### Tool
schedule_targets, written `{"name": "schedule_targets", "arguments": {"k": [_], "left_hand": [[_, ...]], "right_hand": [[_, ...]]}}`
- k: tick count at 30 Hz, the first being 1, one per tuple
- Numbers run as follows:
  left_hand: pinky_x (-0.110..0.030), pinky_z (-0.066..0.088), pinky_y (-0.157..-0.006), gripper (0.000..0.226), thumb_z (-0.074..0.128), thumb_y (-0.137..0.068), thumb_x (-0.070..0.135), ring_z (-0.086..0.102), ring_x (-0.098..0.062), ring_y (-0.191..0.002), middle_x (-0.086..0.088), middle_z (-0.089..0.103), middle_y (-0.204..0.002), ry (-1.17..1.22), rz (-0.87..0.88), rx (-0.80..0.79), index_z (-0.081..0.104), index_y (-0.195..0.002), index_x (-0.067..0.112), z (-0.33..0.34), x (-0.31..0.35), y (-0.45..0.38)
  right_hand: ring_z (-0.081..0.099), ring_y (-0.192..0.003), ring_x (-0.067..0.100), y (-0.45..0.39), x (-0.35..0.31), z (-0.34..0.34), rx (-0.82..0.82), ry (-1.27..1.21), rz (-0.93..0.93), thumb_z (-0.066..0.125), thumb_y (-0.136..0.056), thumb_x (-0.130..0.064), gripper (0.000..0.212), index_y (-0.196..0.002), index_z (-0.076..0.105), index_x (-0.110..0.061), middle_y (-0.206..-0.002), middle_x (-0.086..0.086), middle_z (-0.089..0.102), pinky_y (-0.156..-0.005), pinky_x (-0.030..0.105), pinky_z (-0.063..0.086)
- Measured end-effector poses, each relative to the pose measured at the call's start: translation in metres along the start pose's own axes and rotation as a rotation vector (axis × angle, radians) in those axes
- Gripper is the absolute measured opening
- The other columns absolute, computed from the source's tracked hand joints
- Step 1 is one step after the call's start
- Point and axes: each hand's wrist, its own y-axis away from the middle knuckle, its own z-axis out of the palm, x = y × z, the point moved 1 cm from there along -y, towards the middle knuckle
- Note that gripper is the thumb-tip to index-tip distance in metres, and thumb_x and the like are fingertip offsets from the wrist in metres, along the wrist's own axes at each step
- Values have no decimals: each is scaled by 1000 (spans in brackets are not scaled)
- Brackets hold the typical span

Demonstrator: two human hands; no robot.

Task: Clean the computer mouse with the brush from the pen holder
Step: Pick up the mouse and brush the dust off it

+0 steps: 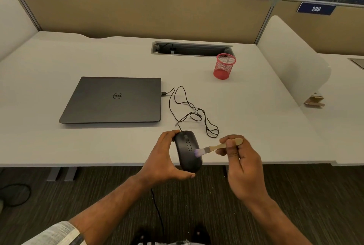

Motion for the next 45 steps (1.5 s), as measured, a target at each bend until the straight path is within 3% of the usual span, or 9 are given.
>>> {"name": "schedule_targets", "arguments": {"k": [5, 7, 13, 21, 26, 32, 34, 38, 45], "left_hand": [[-3, 30, -102, 113, 91, -47, 60, 37, 11, -126, 23, 37, -136, 13, 4, -35, 28, -139, 42, 1, 0, 5], [-2, 30, -101, 111, 92, -48, 58, 35, 14, -127, 31, 34, -136, 18, 5, -65, 27, -137, 47, 4, -1, 10], [-5, 30, -105, 110, 92, -50, 57, 33, 14, -129, 38, 28, -136, -1, 28, -145, 22, -134, 56, 16, 1, 27], [-6, 32, -105, 108, 93, -52, 51, 34, 12, -129, 37, 28, -136, 15, 38, -161, 20, -131, 62, 20, 3, 34], [-3, 32, -104, 109, 93, -51, 51, 36, 10, -128, 38, 30, -134, 10, 46, -159, 20, -130, 65, 19, 3, 36], [0, 30, -102, 109, 93, -51, 53, 33, 13, -129, 41, 27, -134, -5, 37, -154, 18, -129, 65, 19, 4, 35], [-1, 30, -102, 109, 92, -51, 54, 31, 14, -129, 41, 25, -134, -13, 34, -153, 19, -132, 59, 18, 5, 33], [-1, 29, -103, 112, 93, -51, 51, 32, 13, -129, 38, 27, -135, -3, 36, -157, 22, -137, 48, 19, 5, 31], [-4, 32, -105, 110, 94, -50, 50, 34, 13, -129, 39, 28, -136, 26, 31, -151, 21, -133, 59, 19, 7, 31]], "right_hand": [[66, -81, 9, -7, 0, -6, 57, -36, 3, 38, -98, -29, 26, -101, 60, -16, -84, -4, 67, -70, 12, 52], [65, -76, 12, -9, -4, -5, 53, -91, 12, 38, -98, -29, 25, -98, 60, -17, -80, -1, 66, -66, 12, 51], [63, -67, 9, -13, -3, 6, -54, 2, 93, 35, -97, -40, 33, -96, 59, -17, -71, -1, 64, -60, 14, 49], [63, -76, 0, -18, 3, 20, -53, 147, 90, 41, -102, -29, 18, -98, 57, -21, -71, -8, 63, -64, 8, 48], [64, -85, -3, -20, 1, 20, -11, 152, 20, 41, -101, -29, 21, -104, 58, -18, -77, -13, 65, -69, 6, 47], [62, -66, 9, -18, -7, 17, 18, 75, -76, 36, -100, -33, 31, -94, 59, -13, -68, -6, 61, -55, 16, 48], [59, -59, 15, -18, -10, 17, -27, 80, -94, 35, -100, -37, 34, -90, 58, -15, -64, -4, 58, -49, 25, 48], [60, -63, 11, -19, -11, 23, -102, 195, -113, 30, -97, -46, 38, -91, 57, -19, -65, -9, 58, -53, 26, 50], [66, -65, 10, -27, -7, 33, -66, 245, -136, 34, -100, -40, 32, -98, 57, -17, -71, -6, 65, -57, 26, 54]]}}
